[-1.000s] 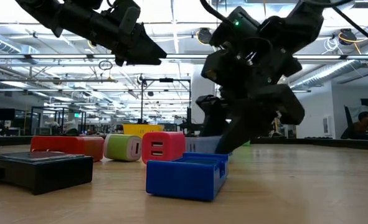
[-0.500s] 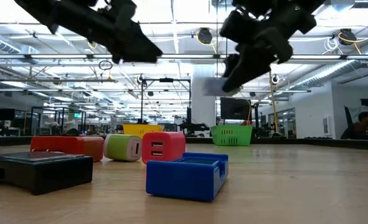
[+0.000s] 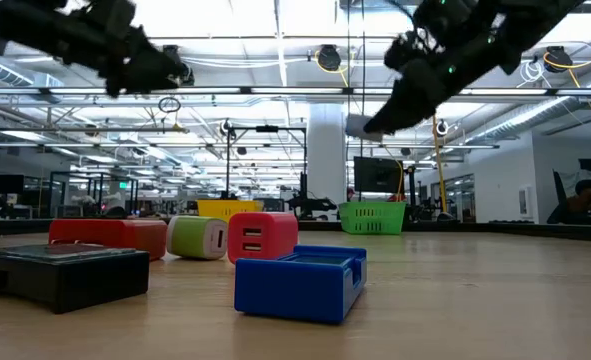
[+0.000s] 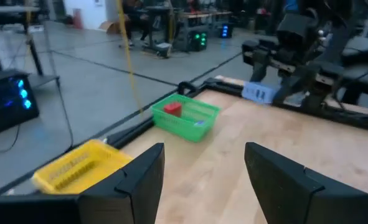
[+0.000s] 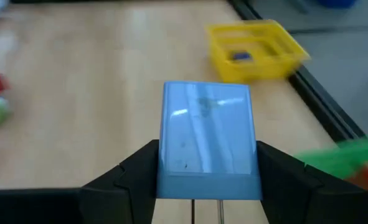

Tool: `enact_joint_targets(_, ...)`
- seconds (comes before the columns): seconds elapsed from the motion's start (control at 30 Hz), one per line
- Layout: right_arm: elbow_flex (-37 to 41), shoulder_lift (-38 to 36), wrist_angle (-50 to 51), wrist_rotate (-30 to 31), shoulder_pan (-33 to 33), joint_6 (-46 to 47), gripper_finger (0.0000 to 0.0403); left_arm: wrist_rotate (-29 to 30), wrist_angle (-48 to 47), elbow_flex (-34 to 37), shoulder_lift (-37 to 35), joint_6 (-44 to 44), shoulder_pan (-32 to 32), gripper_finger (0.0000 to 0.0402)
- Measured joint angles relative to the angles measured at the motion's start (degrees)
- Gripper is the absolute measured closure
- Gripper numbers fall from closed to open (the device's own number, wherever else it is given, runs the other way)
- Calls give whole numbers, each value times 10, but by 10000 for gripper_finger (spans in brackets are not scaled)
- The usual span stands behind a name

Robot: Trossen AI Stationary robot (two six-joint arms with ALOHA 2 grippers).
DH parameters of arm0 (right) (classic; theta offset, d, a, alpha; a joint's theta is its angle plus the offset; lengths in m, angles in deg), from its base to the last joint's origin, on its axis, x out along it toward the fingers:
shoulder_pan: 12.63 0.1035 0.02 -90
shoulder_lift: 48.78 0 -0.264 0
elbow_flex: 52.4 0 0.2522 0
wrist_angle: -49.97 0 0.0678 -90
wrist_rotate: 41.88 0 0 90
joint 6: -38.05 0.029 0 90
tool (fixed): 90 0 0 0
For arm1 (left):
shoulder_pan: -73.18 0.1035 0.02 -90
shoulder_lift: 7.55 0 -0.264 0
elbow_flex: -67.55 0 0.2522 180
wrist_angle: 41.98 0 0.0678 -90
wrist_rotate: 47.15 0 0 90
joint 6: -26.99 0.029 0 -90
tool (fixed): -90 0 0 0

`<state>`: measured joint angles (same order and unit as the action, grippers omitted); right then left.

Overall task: Pick & Place Office items
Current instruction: Put the purple charger adapter into the green bin

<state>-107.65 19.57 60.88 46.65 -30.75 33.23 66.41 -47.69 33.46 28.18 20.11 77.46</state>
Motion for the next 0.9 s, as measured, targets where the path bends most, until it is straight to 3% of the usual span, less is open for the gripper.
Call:
enact_joint_targets(0.3,4,50,-63,0,-113,11,195,-5,-15,52,-93,-36,-2,176)
enact_joint_targets(0.63,4,162,-165,-2,-177,8,194,-8,-19,52,-91,-40,-2,176)
enact_joint_targets(0.9,4,196,-201,-2,-205,-4,193,-13,-19,52,-90,-53,-2,176)
